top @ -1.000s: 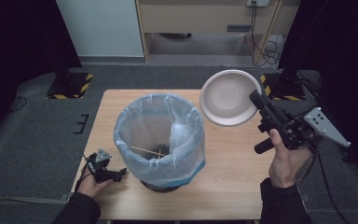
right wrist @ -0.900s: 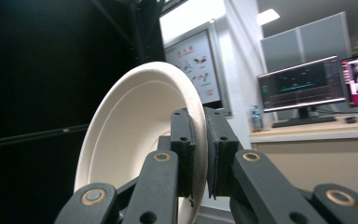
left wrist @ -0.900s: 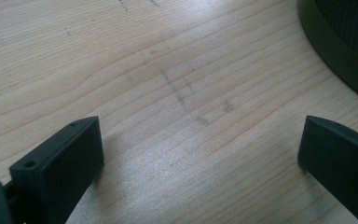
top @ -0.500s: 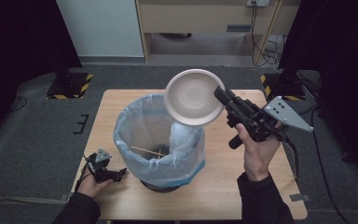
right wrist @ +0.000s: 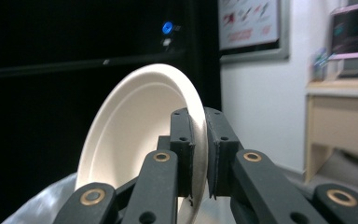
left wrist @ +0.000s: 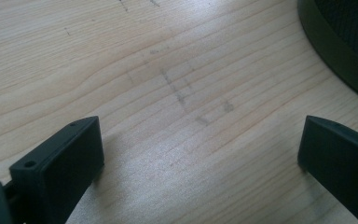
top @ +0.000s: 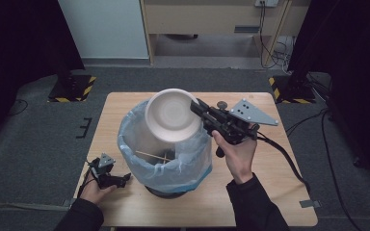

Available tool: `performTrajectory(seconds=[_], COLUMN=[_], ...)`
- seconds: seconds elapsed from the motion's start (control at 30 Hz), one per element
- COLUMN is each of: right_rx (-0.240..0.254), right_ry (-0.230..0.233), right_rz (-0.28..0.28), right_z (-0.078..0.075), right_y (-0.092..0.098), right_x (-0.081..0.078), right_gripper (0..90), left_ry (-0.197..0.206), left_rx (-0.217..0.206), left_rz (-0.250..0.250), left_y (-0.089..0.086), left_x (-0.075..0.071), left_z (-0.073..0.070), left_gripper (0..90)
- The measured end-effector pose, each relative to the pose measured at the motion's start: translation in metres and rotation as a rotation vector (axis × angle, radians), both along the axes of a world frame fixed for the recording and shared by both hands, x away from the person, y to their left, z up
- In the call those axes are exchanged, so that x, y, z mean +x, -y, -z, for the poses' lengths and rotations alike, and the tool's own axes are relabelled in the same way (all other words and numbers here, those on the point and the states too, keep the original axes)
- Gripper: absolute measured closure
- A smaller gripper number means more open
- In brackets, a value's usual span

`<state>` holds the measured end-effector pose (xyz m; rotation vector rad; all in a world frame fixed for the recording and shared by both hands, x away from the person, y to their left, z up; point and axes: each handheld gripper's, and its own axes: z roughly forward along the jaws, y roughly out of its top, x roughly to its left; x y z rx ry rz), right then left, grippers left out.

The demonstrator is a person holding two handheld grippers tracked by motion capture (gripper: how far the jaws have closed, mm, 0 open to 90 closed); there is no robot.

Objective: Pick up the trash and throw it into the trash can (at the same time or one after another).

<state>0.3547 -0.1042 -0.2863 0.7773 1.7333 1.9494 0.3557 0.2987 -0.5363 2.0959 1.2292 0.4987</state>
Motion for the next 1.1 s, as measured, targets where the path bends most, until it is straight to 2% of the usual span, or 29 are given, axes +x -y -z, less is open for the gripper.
performTrajectory(seconds=[0.03, 0.07, 0.17, 0.2, 0.27, 0.3, 0.33, 0.37, 0.4, 0.43, 0.47, 0.5, 0.53, 0.57, 0.6, 0.67, 0.7, 0.8, 0.83, 0.87, 0.9, 0.97, 1.0, 1.1], right_rx=[-0.026, -0.034, -0.053, -0.058, -0.055, -0.056, -0.059, -0.059, -0.067, -0.090, -0.090, -0.066, -0.040, -0.042, -0.058, -0.080, -0.080, -0.092, -0.124, -0.133, -0.133, -0.147, -0.170, -0.231], right_ry=[-0.023, -0.025, -0.030, -0.012, -0.004, 0.008, 0.013, 0.013, 0.018, 0.016, 0.016, 0.003, -0.029, -0.049, -0.056, -0.100, -0.100, -0.174, -0.228, -0.246, -0.246, -0.283, -0.322, -0.383], right_rz=[-0.039, -0.047, -0.064, -0.046, -0.028, 0.016, 0.033, 0.033, 0.059, 0.118, 0.118, 0.139, 0.152, 0.172, 0.197, 0.231, 0.231, 0.260, 0.273, 0.285, 0.285, 0.300, 0.302, 0.311], right_z=[0.004, 0.006, 0.006, 0.006, 0.001, -0.005, -0.007, -0.007, -0.010, -0.012, -0.012, -0.010, -0.004, 0.001, 0.008, 0.033, 0.033, 0.068, 0.085, 0.094, 0.094, 0.112, 0.125, 0.155], right_y=[-0.005, -0.007, -0.007, -0.005, 0.002, 0.012, 0.016, 0.016, 0.022, 0.033, 0.033, 0.039, 0.048, 0.055, 0.062, 0.081, 0.081, 0.102, 0.112, 0.117, 0.117, 0.126, 0.132, 0.143], right_x=[0.003, 0.004, 0.006, 0.006, 0.005, 0.004, 0.004, 0.004, 0.004, 0.004, 0.004, 0.004, 0.006, 0.007, 0.009, 0.014, 0.014, 0.021, 0.025, 0.026, 0.026, 0.027, 0.029, 0.033], right_gripper=[77.3, 72.0, 67.8, 66.1, 60.6, 51.8, 48.5, 48.5, 44.5, 39.3, 39.3, 38.9, 37.3, 35.5, 34.1, 31.4, 31.4, 30.3, 30.0, 30.0, 30.0, 30.0, 29.9, 29.6], left_ry=[0.000, 0.000, 0.001, 0.001, -0.001, 0.001, 0.001, 0.001, 0.001, 0.000, 0.000, 0.001, -0.001, -0.001, -0.001, -0.001, -0.001, -0.001, -0.001, -0.001, -0.001, -0.001, -0.001, -0.001], left_rx=[0.000, 0.000, -0.002, -0.003, -0.001, -0.002, -0.002, -0.002, -0.002, -0.001, -0.001, -0.002, -0.001, -0.001, -0.001, -0.001, -0.001, -0.001, -0.001, -0.001, -0.001, -0.001, -0.001, -0.001], left_rz=[0.000, 0.000, -0.002, -0.002, -0.002, -0.002, -0.002, -0.002, -0.002, -0.002, -0.002, -0.002, -0.002, -0.001, -0.002, -0.002, -0.002, -0.002, -0.002, -0.002, -0.002, 0.000, 0.000, 0.001], left_y=[0.000, 0.000, 0.000, 0.000, 0.000, 0.000, 0.000, 0.000, 0.000, 0.000, 0.000, 0.000, 0.000, 0.000, 0.000, 0.000, 0.000, 0.000, 0.000, 0.000, 0.000, 0.000, 0.000, 0.000], left_x=[0.000, 0.000, 0.000, 0.000, 0.000, 0.000, 0.000, 0.000, 0.000, 0.000, 0.000, 0.000, 0.000, 0.000, 0.000, 0.000, 0.000, 0.000, 0.000, 0.000, 0.000, 0.000, 0.000, 0.000], left_z=[0.000, 0.000, 0.000, 0.000, 0.000, 0.000, 0.000, 0.000, 0.000, 0.000, 0.000, 0.000, 0.000, 0.000, 0.000, 0.000, 0.000, 0.000, 0.000, 0.000, 0.000, 0.000, 0.000, 0.000], left_gripper=[0.0, 0.0, 0.0, 0.0, 0.0, 0.0, 0.0, 0.0, 0.0, 0.0, 0.0, 0.0, 0.0, 0.0, 0.0, 0.0, 0.0, 0.0, 0.0, 0.0, 0.0, 0.0, 0.0, 0.0])
